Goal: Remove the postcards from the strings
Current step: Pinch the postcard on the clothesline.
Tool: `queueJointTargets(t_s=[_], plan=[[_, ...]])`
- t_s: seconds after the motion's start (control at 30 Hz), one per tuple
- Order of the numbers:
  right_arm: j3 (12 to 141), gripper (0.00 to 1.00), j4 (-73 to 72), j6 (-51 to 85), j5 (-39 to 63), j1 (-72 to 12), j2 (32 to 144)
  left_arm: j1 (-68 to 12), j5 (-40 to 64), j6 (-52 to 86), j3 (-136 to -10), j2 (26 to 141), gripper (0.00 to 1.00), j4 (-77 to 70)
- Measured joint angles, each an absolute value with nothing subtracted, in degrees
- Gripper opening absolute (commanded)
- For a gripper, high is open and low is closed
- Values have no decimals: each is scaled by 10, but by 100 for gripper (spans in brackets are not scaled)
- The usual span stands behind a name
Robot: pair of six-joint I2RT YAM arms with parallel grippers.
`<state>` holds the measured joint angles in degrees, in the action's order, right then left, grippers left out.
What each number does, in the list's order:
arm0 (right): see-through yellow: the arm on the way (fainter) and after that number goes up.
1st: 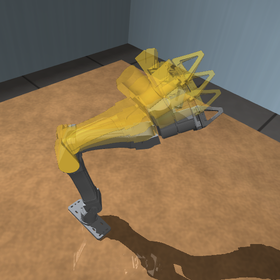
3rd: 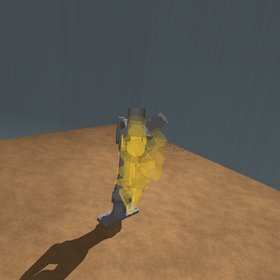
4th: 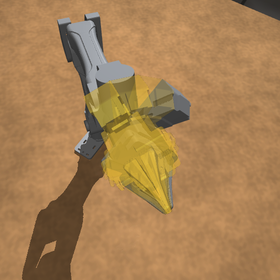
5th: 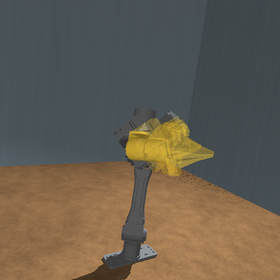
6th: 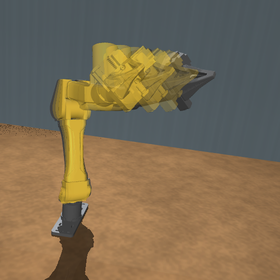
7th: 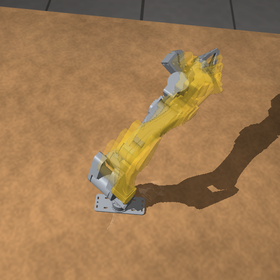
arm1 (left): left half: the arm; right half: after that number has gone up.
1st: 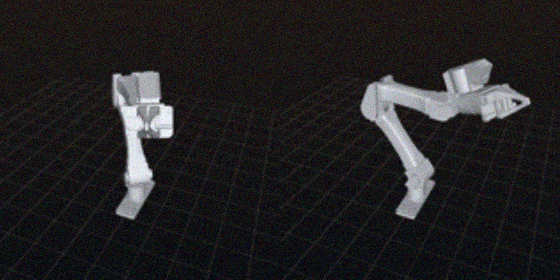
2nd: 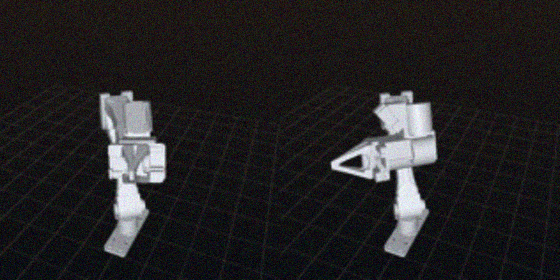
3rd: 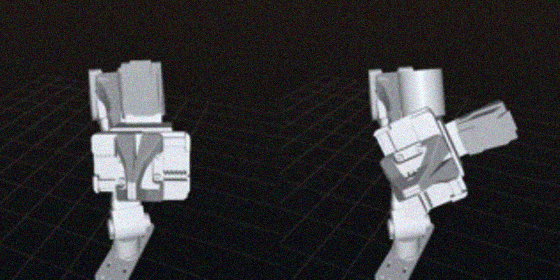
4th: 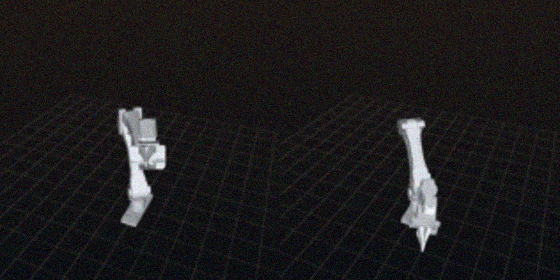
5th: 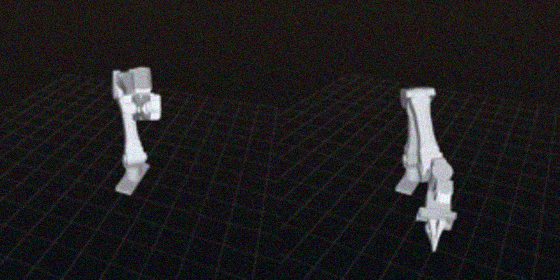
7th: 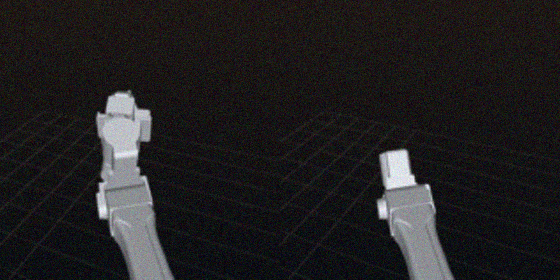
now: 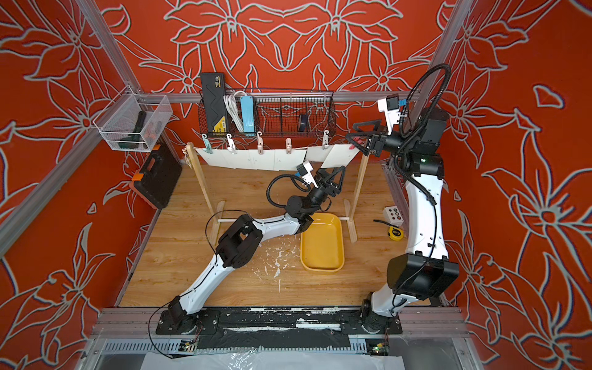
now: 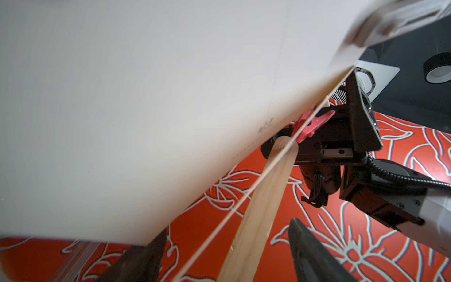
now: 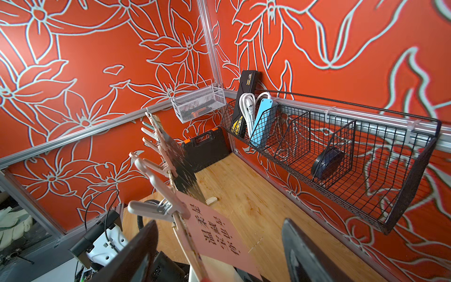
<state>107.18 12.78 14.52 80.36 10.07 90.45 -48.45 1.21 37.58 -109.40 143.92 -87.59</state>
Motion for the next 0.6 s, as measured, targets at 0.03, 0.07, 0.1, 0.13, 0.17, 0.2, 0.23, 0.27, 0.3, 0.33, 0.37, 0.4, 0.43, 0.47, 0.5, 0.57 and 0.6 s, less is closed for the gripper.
queueJointTargets(t_s=[0.03,0.07,0.1,0.13,0.17,0.2,0.23,0.27,0.3,0.33,0.37,0.4,0.43,0.47,0.5,0.57,0.6], plan=[[1072,80,128,145,804,101,905,-485,12,377,-1084,1439,67,-880],[1072,80,128,145,803,101,905,-486,13,377,-1070,1439,66,-885],[1072,79,128,145,804,101,905,-488,14,377,-1058,1439,65,-889],[1071,79,128,145,803,101,905,-489,15,376,-1047,1439,62,-892],[1070,79,128,145,803,101,904,-491,17,375,-1036,1439,61,-895],[1070,79,128,145,803,101,904,-493,19,375,-1030,1439,61,-897],[1068,79,128,145,802,101,903,-495,22,375,-1024,1438,60,-898],[1067,79,128,144,800,101,902,-498,24,374,-1018,1436,58,-899],[1067,79,128,144,799,101,901,-499,26,374,-1014,1435,57,-901],[1065,79,128,144,797,101,900,-500,27,373,-1011,1432,57,-902],[1063,79,127,144,796,101,898,-501,29,373,-1008,1430,60,-903],[1061,79,127,143,796,101,896,-502,29,373,-1006,1427,65,-905],[1060,79,127,143,795,101,895,-503,29,373,-1004,1424,72,-908],[1060,79,127,143,795,101,895,-503,29,373,-1004,1421,75,-908],[1059,79,127,143,795,101,894,-503,27,371,-1004,1419,78,-910],[1059,79,126,143,795,101,893,-503,19,373,-1006,1415,80,-913],[1059,79,126,143,795,101,893,-503,14,373,-1008,1415,81,-913]])
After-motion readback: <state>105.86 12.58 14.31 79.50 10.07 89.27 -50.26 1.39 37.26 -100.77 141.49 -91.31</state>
